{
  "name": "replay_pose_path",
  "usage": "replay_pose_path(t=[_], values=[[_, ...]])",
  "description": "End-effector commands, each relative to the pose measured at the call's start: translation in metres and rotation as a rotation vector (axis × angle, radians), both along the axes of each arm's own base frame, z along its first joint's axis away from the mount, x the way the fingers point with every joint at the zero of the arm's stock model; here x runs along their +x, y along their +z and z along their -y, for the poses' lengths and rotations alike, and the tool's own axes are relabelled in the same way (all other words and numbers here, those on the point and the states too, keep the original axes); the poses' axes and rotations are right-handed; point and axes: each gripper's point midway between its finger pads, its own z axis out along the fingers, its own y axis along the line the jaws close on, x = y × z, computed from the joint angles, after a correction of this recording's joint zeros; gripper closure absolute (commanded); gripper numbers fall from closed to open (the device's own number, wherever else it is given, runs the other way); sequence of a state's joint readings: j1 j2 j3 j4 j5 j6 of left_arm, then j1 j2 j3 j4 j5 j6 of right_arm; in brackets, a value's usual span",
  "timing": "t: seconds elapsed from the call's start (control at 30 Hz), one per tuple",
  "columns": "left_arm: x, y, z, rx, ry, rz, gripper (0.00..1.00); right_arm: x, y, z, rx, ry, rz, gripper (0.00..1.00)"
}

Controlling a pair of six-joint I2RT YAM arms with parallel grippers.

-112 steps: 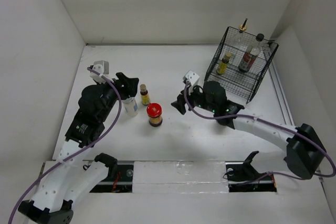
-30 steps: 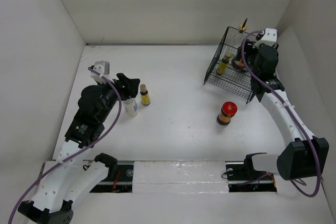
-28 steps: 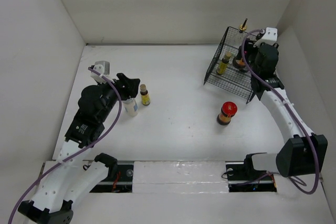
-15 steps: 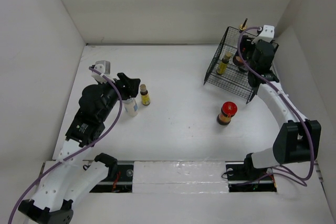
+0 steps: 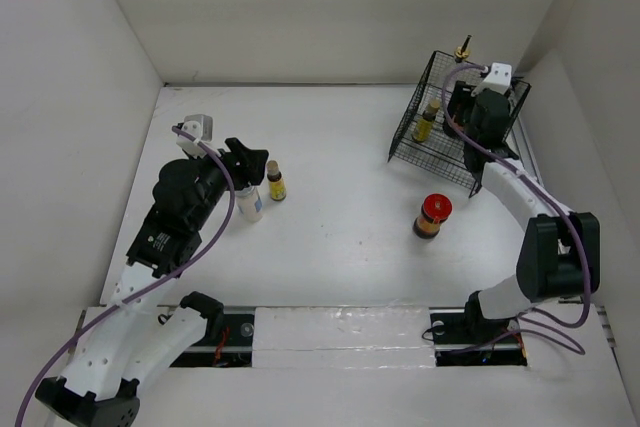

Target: Organize the condiment bottles

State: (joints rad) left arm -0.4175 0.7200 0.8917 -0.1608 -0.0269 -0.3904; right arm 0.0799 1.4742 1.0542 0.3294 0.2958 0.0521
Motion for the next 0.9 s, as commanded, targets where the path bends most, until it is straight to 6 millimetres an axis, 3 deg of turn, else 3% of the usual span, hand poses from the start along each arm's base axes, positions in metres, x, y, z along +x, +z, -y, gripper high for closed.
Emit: replay_pose_path(t=[0.0,0.23,0.37,0.47,0.57,0.7,0.83,0.87], values=[[0.003,0.007,0.001,-0.01,-0.003,0.034,0.36,0.007,0.045,-0.002,0.045,-0.013,0.19,0.59],[0.003,0.007,0.001,-0.01,-0.003,0.034,0.36,0.02,0.0,-0.011,0.068,0.003,0.091,0.53],[0.001,0.01,0.0,-0.014,-0.003,0.043,0.36,0.026,-0.021,-0.014,0.083,0.01,0.042,0.44],[0.001,0.01,0.0,-0.014,-0.003,0.044,0.36,0.026,-0.023,-0.015,0.105,0.008,0.037,0.39],[0.0,0.01,0.002,-0.015,-0.012,0.043,0.36,0.026,-0.024,-0.015,0.112,0.007,0.026,0.26],[-0.002,0.013,0.001,-0.019,-0.012,0.052,0.36,0.022,-0.015,-0.018,0.112,0.007,0.033,0.15],[-0.002,0.013,0.001,-0.019,-0.012,0.052,0.36,0.007,0.019,-0.022,0.119,0.022,0.089,0.08],[-0.002,0.013,0.001,-0.019,-0.012,0.052,0.36,-0.001,0.042,-0.024,0.123,0.022,0.131,0.08]])
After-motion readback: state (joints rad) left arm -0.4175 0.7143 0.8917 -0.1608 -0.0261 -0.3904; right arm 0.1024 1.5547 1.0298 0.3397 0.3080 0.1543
